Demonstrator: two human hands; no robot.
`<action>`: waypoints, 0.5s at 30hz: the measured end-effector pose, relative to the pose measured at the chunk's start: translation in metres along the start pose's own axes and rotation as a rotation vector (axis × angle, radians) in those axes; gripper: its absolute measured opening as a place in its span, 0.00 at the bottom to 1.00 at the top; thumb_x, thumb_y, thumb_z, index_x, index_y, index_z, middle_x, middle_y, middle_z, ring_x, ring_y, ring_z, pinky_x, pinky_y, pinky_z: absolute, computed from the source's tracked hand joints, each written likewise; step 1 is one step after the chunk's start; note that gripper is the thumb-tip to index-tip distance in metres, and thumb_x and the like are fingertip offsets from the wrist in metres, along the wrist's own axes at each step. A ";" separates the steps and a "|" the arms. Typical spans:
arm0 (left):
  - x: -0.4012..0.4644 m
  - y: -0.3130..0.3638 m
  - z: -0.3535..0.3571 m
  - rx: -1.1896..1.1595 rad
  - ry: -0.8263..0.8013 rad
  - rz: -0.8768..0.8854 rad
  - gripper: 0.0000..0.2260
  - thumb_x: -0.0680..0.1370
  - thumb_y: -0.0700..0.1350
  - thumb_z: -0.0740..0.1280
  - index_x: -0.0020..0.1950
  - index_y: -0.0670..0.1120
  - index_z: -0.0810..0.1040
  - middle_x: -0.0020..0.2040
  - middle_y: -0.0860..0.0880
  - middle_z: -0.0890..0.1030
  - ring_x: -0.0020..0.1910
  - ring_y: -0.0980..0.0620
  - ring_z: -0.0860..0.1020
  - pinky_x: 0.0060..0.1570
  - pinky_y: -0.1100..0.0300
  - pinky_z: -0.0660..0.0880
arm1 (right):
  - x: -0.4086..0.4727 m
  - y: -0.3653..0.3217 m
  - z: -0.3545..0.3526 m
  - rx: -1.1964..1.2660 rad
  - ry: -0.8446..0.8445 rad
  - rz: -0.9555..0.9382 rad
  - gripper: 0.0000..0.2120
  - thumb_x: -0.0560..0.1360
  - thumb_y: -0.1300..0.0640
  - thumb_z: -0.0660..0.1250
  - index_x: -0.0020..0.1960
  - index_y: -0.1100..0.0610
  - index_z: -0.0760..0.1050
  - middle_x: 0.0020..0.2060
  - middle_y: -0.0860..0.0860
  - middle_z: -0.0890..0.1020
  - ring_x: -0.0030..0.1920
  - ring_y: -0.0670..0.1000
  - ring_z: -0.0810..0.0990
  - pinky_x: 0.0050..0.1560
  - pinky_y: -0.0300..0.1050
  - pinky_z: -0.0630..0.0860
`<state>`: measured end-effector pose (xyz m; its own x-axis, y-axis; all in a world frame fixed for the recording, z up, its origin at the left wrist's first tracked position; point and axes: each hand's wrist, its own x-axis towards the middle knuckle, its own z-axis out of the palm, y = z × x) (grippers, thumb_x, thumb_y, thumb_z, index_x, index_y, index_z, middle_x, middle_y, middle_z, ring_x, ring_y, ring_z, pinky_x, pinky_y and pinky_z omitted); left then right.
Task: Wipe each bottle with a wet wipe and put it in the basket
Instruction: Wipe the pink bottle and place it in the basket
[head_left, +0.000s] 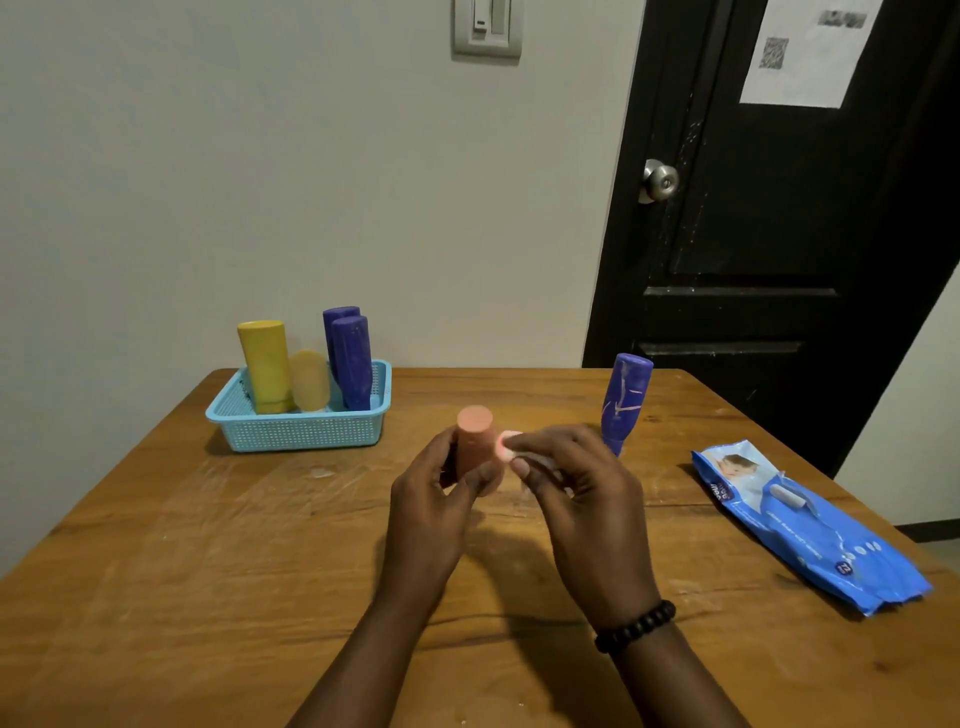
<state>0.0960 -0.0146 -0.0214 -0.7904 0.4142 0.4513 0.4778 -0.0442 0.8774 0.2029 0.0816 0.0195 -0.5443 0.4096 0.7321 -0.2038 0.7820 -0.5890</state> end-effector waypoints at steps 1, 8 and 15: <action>0.000 0.001 0.000 -0.033 -0.017 -0.043 0.19 0.77 0.48 0.71 0.68 0.56 0.75 0.60 0.58 0.81 0.59 0.60 0.78 0.60 0.48 0.78 | 0.002 0.001 -0.001 0.012 0.039 0.024 0.13 0.74 0.64 0.70 0.56 0.51 0.80 0.52 0.43 0.79 0.55 0.41 0.77 0.52 0.33 0.76; 0.003 0.006 0.002 -0.223 -0.149 -0.121 0.20 0.78 0.47 0.70 0.68 0.59 0.73 0.59 0.56 0.82 0.61 0.56 0.79 0.60 0.47 0.77 | 0.022 0.004 0.002 -0.137 -0.094 -0.108 0.13 0.72 0.57 0.64 0.56 0.54 0.80 0.54 0.45 0.77 0.54 0.40 0.75 0.53 0.28 0.74; 0.007 0.002 -0.003 -0.308 -0.178 -0.164 0.20 0.77 0.47 0.69 0.68 0.58 0.73 0.60 0.56 0.83 0.59 0.58 0.80 0.55 0.57 0.78 | 0.008 0.017 -0.008 0.109 -0.200 0.114 0.12 0.73 0.67 0.69 0.52 0.53 0.82 0.49 0.43 0.81 0.52 0.40 0.79 0.50 0.34 0.78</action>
<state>0.0904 -0.0149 -0.0163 -0.7547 0.5888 0.2895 0.1918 -0.2240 0.9555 0.2011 0.1015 0.0181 -0.7167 0.3830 0.5827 -0.2119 0.6765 -0.7053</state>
